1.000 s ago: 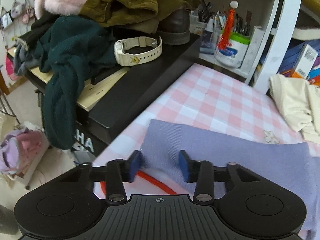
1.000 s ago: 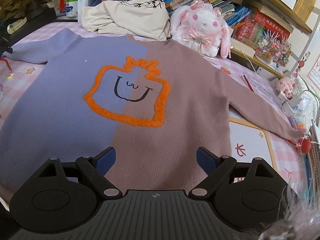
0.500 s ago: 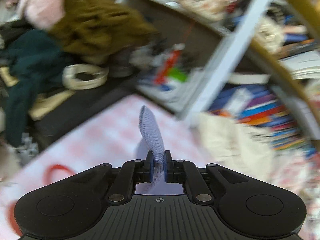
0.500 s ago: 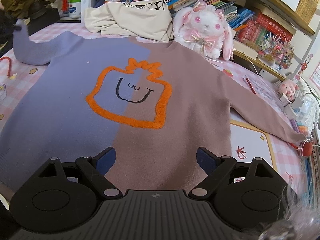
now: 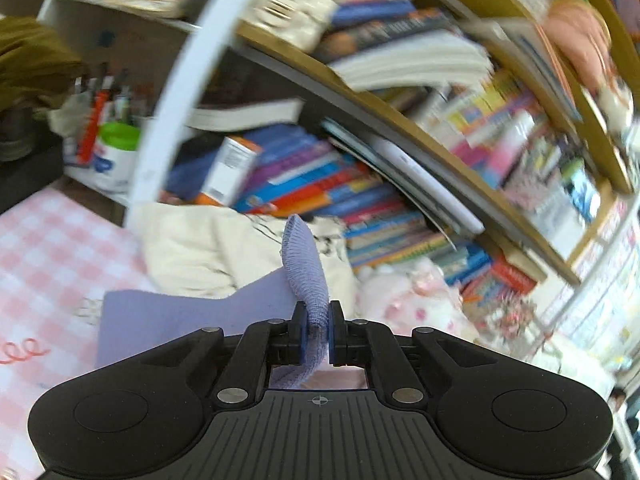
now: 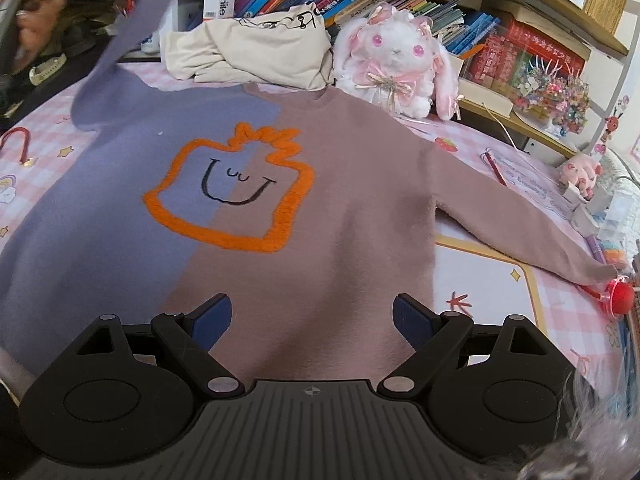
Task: Fold clothes
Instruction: 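Lift the lavender sleeve with the left gripper and fold it across the body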
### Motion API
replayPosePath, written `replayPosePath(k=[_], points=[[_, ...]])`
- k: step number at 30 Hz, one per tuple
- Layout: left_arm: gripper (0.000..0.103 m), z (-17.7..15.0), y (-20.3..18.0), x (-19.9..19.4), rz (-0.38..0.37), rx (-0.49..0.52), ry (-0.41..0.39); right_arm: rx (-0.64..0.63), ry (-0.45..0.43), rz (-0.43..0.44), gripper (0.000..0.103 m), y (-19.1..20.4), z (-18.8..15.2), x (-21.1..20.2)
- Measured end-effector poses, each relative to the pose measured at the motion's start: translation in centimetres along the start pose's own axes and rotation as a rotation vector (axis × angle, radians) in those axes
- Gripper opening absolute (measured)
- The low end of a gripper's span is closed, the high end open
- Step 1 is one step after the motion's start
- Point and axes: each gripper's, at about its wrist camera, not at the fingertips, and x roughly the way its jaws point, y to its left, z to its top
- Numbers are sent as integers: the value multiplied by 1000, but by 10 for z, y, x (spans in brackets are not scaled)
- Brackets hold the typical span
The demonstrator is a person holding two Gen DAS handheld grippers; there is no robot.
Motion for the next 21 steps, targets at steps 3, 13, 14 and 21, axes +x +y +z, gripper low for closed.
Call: replayPosePath(k=[3,13,14,21], points=[[8,-11,-32,14,33,59,31,-2,-18,41,87,-19,-4,-1],[8,-40,-106,37,141,165,70,30,-65,146,94,-86,-18,3],[8,-42,-111,39,150,169,72,35,-60,153,94,-91,-18,4],[8,-61,-133,54,174,163,89,37,-56,200,94,-118,-24,3]])
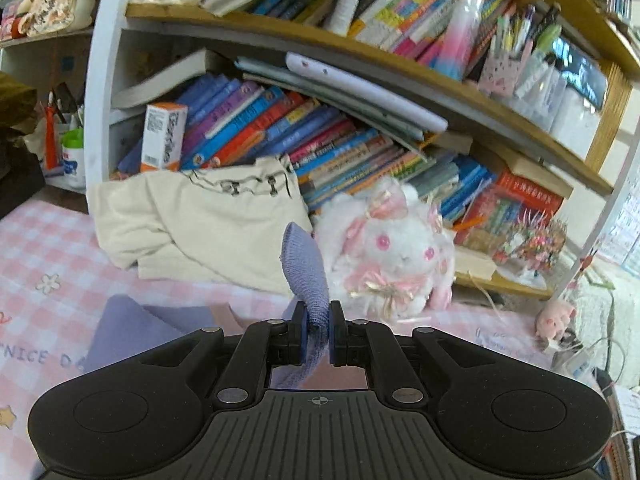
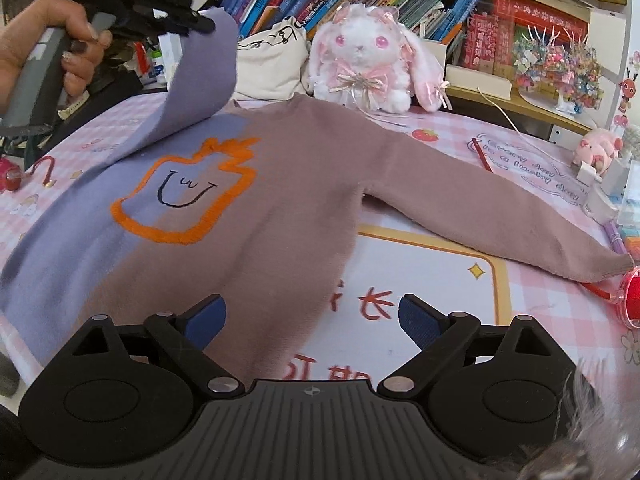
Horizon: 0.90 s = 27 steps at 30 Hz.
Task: Fold clothes
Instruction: 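Lift the lavender sleeve with the left gripper and fold it across the body, then open the left gripper to lay the sleeve on the body, withdraw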
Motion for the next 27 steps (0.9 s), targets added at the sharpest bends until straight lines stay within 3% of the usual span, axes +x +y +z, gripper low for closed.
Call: replayPosePath(k=[6,8,10,12,16,21,27], points=[[10,-15,-22,16,6,6,34,7,2,7,94,-16,-5,-4],[21,-20,-30,21,14,19,51,18,1,5,94,-22,-6,-4],[48,-24,-37,20,-17,24,46,30,0,4,94,-26,-7,-5],[60,-28,-44,14,-66,33,18,41,-1,4,94,-30,-7,-5],[63,-30,-48,0,-82,72,13,49,-6,12,94,-34,-6,-5],[63,-36,3,-21,84,46,41,56,-2,48,93,-37,-4,-5],[62,-51,82,-44,286,-28,84,54,21,70,86,-28,-4,-5]])
